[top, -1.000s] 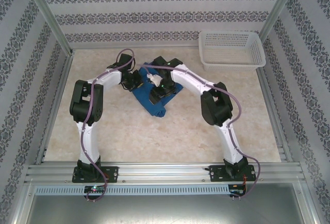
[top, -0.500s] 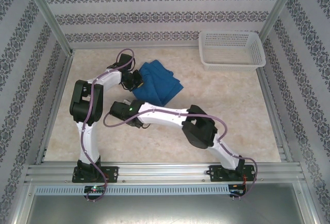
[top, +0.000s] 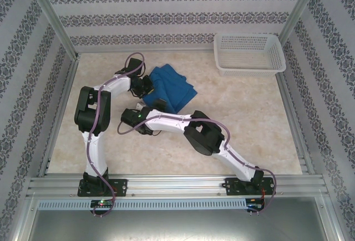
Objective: Roll up the long pants
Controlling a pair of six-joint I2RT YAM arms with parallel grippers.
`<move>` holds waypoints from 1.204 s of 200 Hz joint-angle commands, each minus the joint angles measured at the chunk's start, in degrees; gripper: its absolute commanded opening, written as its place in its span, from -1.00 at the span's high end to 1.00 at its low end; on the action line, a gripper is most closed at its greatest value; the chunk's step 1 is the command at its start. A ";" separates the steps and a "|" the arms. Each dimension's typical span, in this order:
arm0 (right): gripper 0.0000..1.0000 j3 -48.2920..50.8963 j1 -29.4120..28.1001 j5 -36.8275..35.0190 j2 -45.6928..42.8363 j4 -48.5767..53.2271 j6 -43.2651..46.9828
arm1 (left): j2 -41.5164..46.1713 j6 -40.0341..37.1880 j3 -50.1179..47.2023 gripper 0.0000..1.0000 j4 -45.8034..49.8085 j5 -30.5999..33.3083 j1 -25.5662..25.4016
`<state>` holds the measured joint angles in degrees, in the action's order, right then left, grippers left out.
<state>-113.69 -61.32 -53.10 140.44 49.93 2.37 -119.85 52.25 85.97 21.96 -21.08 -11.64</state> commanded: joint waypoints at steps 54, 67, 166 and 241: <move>0.19 -4.22 7.17 -0.64 4.32 -7.50 11.54 | -0.12 -1.93 -3.62 1.00 5.29 3.51 -0.40; 0.66 -3.62 8.50 1.42 4.03 -8.13 12.09 | 0.27 -2.30 -3.58 1.00 5.60 3.65 -0.36; 1.00 -1.12 11.84 29.04 -7.86 5.36 6.20 | 2.80 -7.58 7.10 1.00 15.23 4.00 3.36; 1.00 -16.21 12.43 61.34 -11.62 25.30 0.45 | 5.46 -9.95 15.65 1.00 22.42 2.23 8.15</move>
<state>-124.33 -48.40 -6.83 131.81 64.88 5.80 -117.73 44.58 99.92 39.68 -19.84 -5.72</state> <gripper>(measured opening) 0.201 0.046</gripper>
